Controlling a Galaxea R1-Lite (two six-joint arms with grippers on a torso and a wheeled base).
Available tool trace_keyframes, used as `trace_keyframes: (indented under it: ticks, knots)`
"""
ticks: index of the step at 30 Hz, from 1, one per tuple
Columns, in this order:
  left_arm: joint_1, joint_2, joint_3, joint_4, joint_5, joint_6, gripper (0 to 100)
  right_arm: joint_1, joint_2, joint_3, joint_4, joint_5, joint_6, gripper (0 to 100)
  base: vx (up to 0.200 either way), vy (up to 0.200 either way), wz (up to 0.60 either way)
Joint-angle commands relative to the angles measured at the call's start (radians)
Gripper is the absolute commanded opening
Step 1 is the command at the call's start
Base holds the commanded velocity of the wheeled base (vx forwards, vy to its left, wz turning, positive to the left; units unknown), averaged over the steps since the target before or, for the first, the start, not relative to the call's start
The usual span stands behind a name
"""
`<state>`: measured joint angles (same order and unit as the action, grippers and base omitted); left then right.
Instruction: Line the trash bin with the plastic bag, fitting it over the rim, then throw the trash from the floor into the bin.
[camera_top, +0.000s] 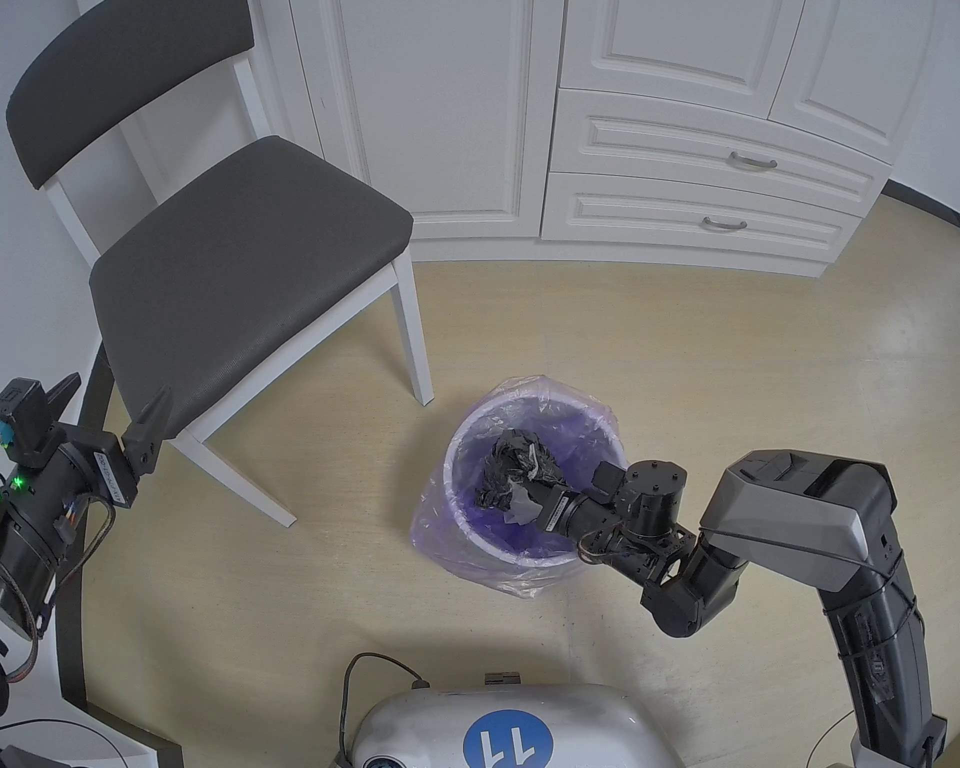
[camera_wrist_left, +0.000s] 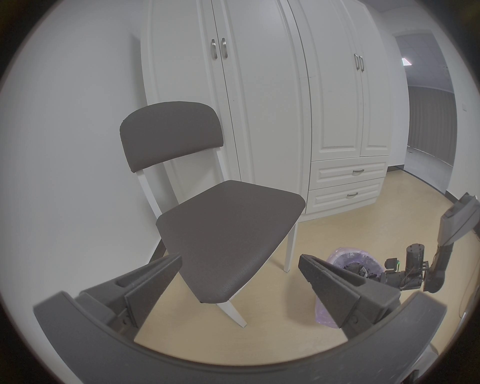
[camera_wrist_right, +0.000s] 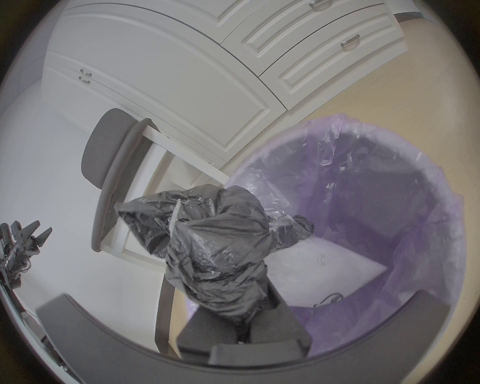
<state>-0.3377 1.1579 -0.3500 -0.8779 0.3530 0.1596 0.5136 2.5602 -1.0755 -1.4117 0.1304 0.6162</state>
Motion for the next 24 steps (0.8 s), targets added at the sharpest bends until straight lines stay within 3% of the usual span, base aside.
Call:
trace_keyframes:
  ticks: [1, 24]
  knots:
    - [-0.001, 0.016, 0.002, -0.003, 0.001, 0.0, 100, -0.003, 0.046, -0.014, -0.001, 0.0, -0.001, 0, 0.0, 0.0, 0.0]
    - [0.002, 0.048, 0.016, -0.064, 0.0, 0.003, 100, -0.041, -0.083, 0.029, 0.011, -0.002, -0.041, 0, 0.0, 0.0, 0.0]
